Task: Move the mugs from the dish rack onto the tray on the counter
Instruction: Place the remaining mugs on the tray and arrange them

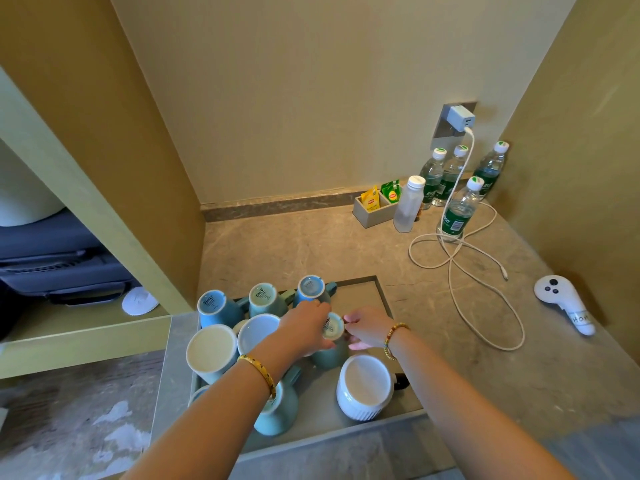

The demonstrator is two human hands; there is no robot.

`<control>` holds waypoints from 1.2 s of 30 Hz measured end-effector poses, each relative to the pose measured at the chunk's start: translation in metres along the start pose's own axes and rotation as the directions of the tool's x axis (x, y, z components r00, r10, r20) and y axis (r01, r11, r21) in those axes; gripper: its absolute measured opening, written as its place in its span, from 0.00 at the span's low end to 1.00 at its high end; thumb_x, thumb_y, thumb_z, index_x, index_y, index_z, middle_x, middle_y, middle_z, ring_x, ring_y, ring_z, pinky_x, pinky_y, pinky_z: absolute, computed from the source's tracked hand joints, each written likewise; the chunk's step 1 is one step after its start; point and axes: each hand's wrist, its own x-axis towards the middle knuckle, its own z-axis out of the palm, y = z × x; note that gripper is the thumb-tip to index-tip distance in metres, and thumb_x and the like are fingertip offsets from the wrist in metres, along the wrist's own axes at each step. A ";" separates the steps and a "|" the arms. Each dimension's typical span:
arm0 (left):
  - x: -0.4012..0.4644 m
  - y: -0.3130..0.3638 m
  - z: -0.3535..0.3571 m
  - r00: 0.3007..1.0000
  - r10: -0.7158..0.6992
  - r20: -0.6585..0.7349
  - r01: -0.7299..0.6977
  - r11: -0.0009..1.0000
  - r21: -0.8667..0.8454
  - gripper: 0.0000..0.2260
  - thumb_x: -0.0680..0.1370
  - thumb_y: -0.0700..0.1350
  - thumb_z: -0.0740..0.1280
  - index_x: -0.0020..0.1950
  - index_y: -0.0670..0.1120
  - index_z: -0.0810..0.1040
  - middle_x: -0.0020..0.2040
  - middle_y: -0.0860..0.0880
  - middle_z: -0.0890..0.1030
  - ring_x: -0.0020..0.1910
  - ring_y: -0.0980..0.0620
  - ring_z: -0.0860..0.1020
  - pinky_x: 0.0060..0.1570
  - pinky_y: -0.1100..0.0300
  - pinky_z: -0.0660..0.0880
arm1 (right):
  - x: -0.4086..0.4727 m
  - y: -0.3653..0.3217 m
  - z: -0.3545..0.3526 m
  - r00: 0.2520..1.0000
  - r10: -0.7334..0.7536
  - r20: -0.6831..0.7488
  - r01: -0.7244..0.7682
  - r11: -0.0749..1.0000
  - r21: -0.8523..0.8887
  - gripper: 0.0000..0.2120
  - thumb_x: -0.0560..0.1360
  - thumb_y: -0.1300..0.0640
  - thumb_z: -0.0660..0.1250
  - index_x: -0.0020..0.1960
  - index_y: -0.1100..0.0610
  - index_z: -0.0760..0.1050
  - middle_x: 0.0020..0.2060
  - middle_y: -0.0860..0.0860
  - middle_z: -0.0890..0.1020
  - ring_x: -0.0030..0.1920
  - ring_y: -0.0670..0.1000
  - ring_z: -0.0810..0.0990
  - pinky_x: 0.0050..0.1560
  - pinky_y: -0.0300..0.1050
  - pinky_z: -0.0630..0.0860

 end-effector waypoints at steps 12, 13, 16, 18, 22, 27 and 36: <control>-0.010 -0.007 0.000 0.995 -0.052 -0.079 0.061 0.991 0.117 0.22 0.70 0.56 0.70 0.56 0.45 0.69 0.54 0.46 0.77 0.53 0.46 0.75 0.50 0.56 0.69 | -0.006 -0.008 0.013 0.997 -0.082 0.014 0.082 0.939 -0.335 0.08 0.78 0.59 0.58 0.47 0.61 0.74 0.44 0.60 0.77 0.47 0.54 0.76 0.49 0.42 0.73; -0.011 -0.008 0.000 0.994 -0.056 -0.092 0.067 0.991 0.119 0.22 0.69 0.57 0.70 0.55 0.45 0.69 0.54 0.46 0.77 0.53 0.46 0.75 0.49 0.56 0.69 | -0.007 -0.009 0.014 0.997 -0.081 0.012 0.079 0.918 -0.389 0.08 0.78 0.59 0.58 0.45 0.60 0.74 0.42 0.59 0.75 0.44 0.53 0.74 0.46 0.41 0.70; -0.012 -0.008 0.004 0.989 -0.072 -0.129 0.090 0.986 0.139 0.23 0.69 0.58 0.69 0.54 0.46 0.69 0.52 0.46 0.77 0.51 0.47 0.75 0.47 0.57 0.67 | -0.008 -0.010 0.018 0.996 -0.060 0.062 0.083 0.840 -0.536 0.11 0.78 0.61 0.57 0.53 0.65 0.76 0.44 0.60 0.75 0.44 0.53 0.71 0.44 0.42 0.67; -0.012 -0.008 0.007 0.983 -0.093 -0.156 0.115 0.983 0.142 0.24 0.69 0.60 0.69 0.55 0.46 0.69 0.52 0.47 0.77 0.52 0.47 0.75 0.47 0.57 0.67 | -0.009 -0.010 0.021 0.994 -0.062 0.091 0.103 0.807 -0.582 0.10 0.79 0.62 0.56 0.51 0.64 0.76 0.41 0.57 0.74 0.44 0.53 0.71 0.42 0.41 0.67; -0.014 -0.006 0.012 0.974 -0.130 -0.185 0.157 0.978 0.139 0.25 0.69 0.62 0.67 0.57 0.46 0.69 0.54 0.47 0.76 0.54 0.47 0.74 0.52 0.56 0.68 | -0.010 -0.008 0.025 0.992 -0.097 0.082 0.127 0.813 -0.568 0.06 0.79 0.63 0.55 0.45 0.56 0.68 0.31 0.49 0.66 0.35 0.49 0.68 0.32 0.36 0.63; -0.015 -0.004 0.015 0.964 -0.148 -0.220 0.182 0.973 0.144 0.25 0.70 0.63 0.67 0.56 0.46 0.69 0.54 0.47 0.77 0.55 0.47 0.74 0.53 0.55 0.68 | -0.015 -0.006 0.027 0.990 -0.116 0.078 0.140 0.836 -0.531 0.12 0.79 0.64 0.54 0.57 0.62 0.73 0.31 0.48 0.66 0.40 0.52 0.70 0.45 0.42 0.65; -0.012 -0.010 0.016 0.970 -0.085 -0.228 0.106 0.991 0.082 0.22 0.70 0.62 0.67 0.53 0.46 0.70 0.52 0.48 0.78 0.51 0.48 0.75 0.47 0.57 0.65 | -0.033 0.004 0.032 0.993 -0.113 -0.013 0.092 0.867 -0.489 0.18 0.79 0.66 0.53 0.34 0.52 0.61 0.34 0.49 0.68 0.48 0.52 0.70 0.43 0.38 0.66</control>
